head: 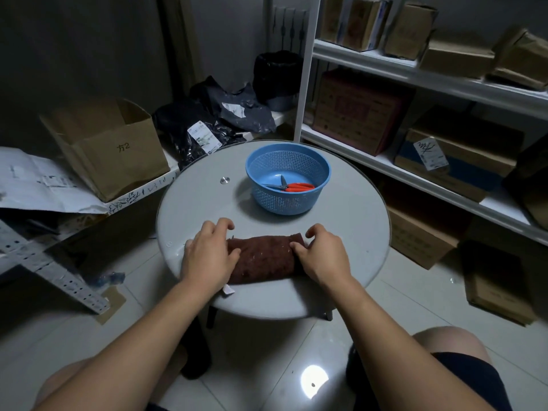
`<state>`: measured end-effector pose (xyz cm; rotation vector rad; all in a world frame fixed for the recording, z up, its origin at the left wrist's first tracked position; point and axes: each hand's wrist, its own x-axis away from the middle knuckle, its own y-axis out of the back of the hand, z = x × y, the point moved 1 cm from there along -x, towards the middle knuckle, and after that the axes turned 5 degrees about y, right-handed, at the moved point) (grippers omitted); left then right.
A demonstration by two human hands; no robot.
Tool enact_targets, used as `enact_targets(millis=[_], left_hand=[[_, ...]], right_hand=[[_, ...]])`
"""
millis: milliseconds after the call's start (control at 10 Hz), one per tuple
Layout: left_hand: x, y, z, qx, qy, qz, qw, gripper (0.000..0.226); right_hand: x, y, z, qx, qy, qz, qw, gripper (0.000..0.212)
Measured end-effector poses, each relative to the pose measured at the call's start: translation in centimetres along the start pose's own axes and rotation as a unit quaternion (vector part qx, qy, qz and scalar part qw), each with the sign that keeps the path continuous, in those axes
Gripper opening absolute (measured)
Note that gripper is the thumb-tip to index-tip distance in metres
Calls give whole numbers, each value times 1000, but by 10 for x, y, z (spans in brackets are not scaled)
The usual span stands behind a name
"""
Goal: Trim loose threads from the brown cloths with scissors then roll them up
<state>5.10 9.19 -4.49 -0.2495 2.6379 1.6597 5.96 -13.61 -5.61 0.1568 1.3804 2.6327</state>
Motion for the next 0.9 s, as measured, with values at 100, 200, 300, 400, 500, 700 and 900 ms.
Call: enact_targets(millis=[100, 200, 300, 400, 500, 700, 900], left_hand=[[4, 0, 7, -12, 6, 29, 999, 38], [7, 4, 6, -28, -9, 0, 1000, 33], [16, 9, -10, -34, -151, 2, 988, 29], [27, 4, -13, -97, -200, 102, 970, 41], [30, 11, 2, -114, -186, 39, 975, 45], [34, 10, 18, -165, -177, 111, 964, 59], [29, 15, -4, -151, -120, 96, 977, 57]], right_hand=[[2, 2, 5, 63, -29, 24, 997, 47], [2, 8, 17, 78, -52, 58, 994, 39], [-4, 12, 26, 23, -90, 94, 991, 28], [-6, 8, 32, -126, -92, 109, 982, 19], [-7, -5, 49, -238, -43, 102, 965, 10], [-16, -16, 57, -97, -44, 17, 994, 6], [-10, 3, 44, -109, 1, 13, 994, 8]])
